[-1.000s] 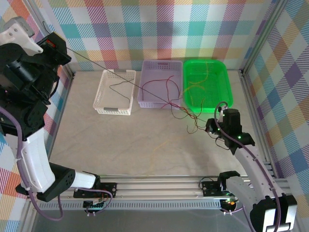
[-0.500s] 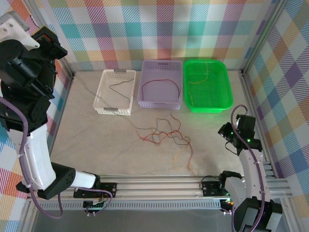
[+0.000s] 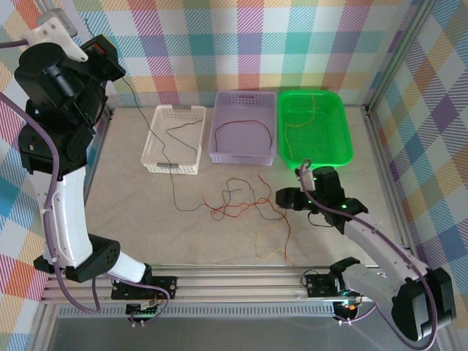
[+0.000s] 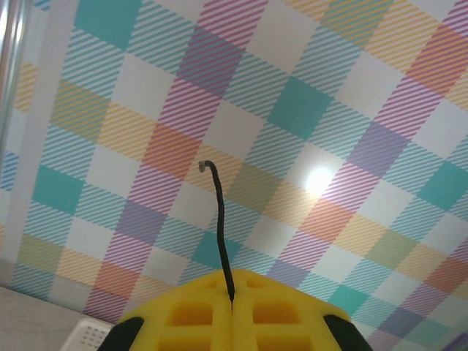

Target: Untangle the cables

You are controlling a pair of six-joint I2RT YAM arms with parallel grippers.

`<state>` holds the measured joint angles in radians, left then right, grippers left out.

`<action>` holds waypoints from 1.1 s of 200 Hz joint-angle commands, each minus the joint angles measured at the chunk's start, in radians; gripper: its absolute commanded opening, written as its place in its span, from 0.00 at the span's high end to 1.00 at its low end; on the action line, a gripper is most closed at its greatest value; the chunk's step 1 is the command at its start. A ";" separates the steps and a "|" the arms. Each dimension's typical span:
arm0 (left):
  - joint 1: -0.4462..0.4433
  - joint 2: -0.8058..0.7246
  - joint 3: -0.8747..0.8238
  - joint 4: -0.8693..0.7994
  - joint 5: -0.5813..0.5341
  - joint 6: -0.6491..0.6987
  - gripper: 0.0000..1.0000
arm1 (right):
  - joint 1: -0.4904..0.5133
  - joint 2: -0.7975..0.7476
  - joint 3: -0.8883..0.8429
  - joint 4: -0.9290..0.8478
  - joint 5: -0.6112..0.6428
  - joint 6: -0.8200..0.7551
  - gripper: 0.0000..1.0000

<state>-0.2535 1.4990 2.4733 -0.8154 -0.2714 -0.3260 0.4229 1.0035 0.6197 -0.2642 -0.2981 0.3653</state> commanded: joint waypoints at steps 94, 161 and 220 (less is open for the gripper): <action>0.008 -0.038 0.032 -0.039 0.216 -0.181 1.00 | 0.441 0.645 0.438 0.655 0.051 -0.126 0.08; 0.008 -0.128 -0.109 -0.012 0.219 -0.187 1.00 | 0.472 0.928 0.727 0.857 -0.008 -0.094 0.06; 0.008 -0.139 -0.121 -0.022 0.219 -0.168 1.00 | 0.525 1.053 0.842 0.913 -0.028 -0.107 0.07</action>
<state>-0.2535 1.3781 2.3657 -0.8619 -0.0677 -0.5049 0.9314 2.0144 1.3888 0.5861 -0.2985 0.2562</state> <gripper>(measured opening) 0.049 0.937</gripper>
